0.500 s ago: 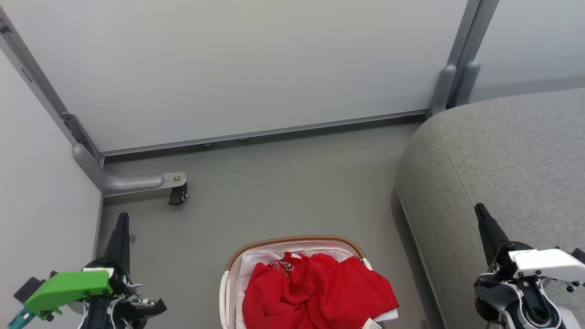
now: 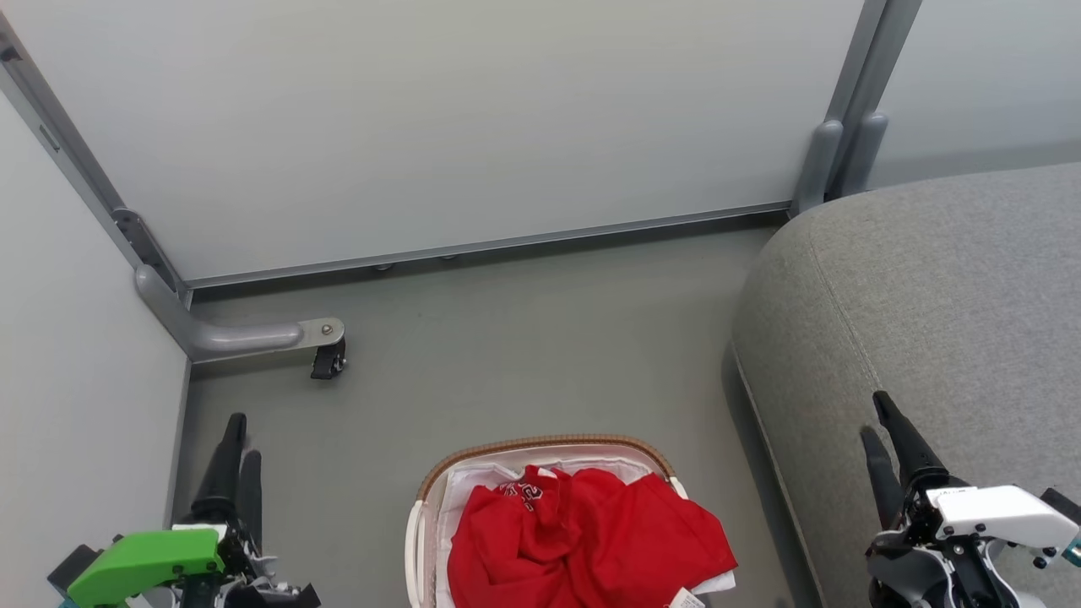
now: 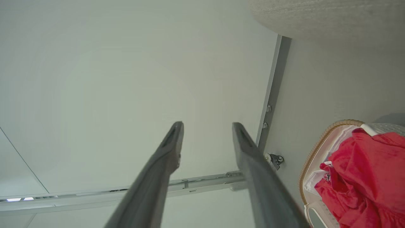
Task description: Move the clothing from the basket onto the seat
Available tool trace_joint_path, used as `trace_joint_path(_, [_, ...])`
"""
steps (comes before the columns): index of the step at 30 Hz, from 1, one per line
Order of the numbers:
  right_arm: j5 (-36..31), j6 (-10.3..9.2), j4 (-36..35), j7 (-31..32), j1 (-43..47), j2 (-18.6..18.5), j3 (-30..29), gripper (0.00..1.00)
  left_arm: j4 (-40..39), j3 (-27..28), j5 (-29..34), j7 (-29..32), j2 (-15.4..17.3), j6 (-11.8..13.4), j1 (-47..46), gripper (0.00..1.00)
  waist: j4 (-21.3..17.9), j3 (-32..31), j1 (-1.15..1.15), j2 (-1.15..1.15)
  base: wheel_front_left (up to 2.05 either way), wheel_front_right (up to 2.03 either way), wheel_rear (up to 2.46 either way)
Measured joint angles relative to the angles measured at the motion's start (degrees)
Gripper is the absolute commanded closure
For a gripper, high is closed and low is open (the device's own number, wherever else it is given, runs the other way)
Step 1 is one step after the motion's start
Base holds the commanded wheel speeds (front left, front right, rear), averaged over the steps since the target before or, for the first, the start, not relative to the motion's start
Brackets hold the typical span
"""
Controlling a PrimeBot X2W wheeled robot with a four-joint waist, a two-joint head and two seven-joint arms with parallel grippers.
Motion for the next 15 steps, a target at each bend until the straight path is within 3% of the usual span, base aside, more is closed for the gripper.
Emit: trace_joint_path(15, [-7.1,0.00,0.2,-4.1,0.4,0.1,0.1,0.00,-0.3,-4.2,3.7,-4.1,0.0,0.0,0.3,0.00,0.0,0.1,0.00,0.00,0.00,0.00,0.00])
